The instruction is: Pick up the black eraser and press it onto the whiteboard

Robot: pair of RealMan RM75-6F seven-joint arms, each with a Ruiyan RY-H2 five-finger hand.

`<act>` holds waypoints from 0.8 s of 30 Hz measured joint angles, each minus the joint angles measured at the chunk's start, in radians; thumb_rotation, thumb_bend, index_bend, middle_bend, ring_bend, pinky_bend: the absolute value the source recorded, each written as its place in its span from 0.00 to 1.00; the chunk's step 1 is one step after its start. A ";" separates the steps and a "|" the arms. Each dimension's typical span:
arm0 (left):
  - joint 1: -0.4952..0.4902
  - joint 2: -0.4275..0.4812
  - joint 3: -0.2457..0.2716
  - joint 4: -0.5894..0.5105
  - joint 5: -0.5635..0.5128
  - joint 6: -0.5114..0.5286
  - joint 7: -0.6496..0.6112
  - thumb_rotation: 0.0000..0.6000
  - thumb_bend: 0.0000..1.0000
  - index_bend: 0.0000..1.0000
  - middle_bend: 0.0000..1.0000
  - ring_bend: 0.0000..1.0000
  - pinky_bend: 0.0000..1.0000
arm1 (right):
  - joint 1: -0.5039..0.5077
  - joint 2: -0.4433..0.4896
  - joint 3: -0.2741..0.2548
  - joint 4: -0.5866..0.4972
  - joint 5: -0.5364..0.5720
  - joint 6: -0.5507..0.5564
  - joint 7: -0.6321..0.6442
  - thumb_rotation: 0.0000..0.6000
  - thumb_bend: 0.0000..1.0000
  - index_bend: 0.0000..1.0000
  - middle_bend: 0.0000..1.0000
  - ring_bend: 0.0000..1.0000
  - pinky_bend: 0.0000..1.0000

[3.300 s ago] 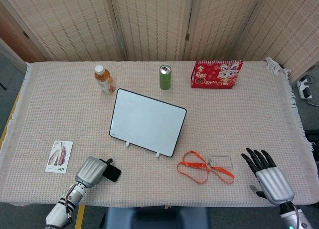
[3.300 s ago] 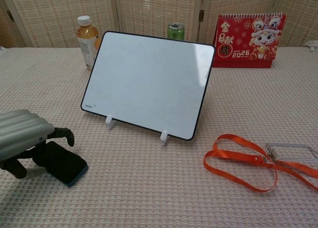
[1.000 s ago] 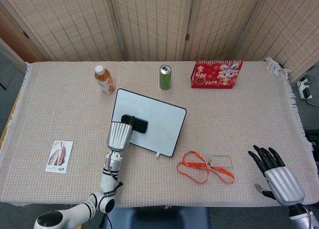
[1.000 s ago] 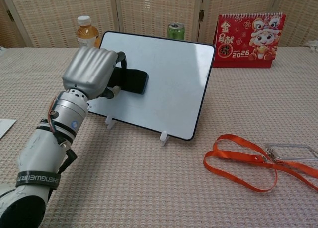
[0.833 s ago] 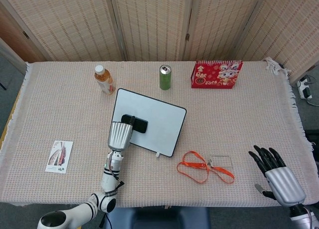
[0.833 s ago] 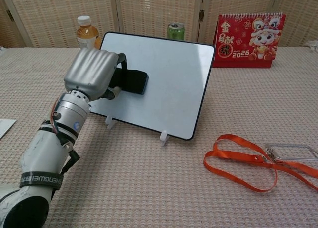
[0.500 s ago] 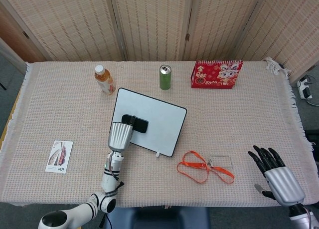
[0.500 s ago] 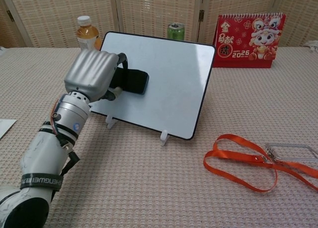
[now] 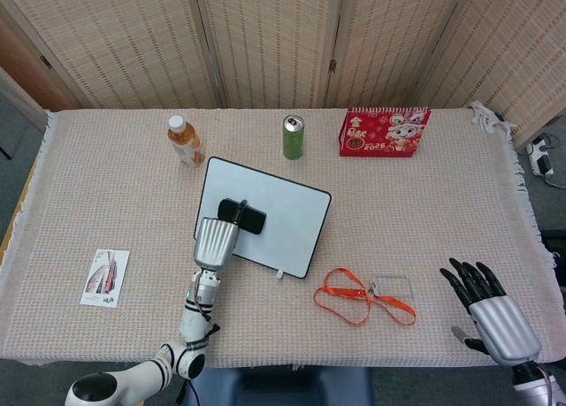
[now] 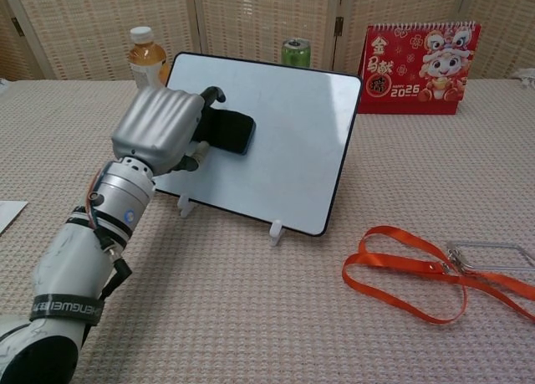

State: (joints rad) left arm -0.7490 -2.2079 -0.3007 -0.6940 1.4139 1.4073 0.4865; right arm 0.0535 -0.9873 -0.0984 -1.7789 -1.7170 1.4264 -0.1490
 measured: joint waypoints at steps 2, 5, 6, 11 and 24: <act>0.002 0.004 0.003 -0.010 -0.002 -0.003 0.007 1.00 0.47 0.24 1.00 1.00 1.00 | 0.000 0.000 0.000 0.000 -0.001 0.000 -0.001 1.00 0.26 0.00 0.00 0.00 0.00; 0.005 0.011 0.006 -0.028 -0.007 -0.008 0.020 1.00 0.47 0.23 1.00 1.00 1.00 | -0.001 0.000 0.000 0.000 0.000 0.000 0.000 1.00 0.26 0.00 0.00 0.00 0.00; 0.006 0.014 0.007 -0.035 -0.009 -0.011 0.026 1.00 0.47 0.23 1.00 1.00 1.00 | -0.001 0.000 0.000 0.000 0.000 0.000 0.001 1.00 0.26 0.00 0.00 0.00 0.00; 0.011 0.021 0.011 -0.060 -0.017 -0.019 0.050 1.00 0.47 0.19 1.00 1.00 1.00 | -0.001 0.001 0.000 0.001 -0.002 0.002 0.003 1.00 0.26 0.00 0.00 0.00 0.00; 0.098 0.128 0.055 -0.278 -0.021 0.023 0.125 1.00 0.45 0.08 1.00 1.00 1.00 | 0.004 -0.013 0.002 -0.001 0.012 -0.023 -0.031 1.00 0.26 0.00 0.00 0.00 0.00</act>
State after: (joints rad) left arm -0.6514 -2.0794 -0.2460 -0.9721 1.3931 1.4307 0.6119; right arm 0.0572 -0.9998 -0.0965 -1.7803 -1.7054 1.4030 -0.1803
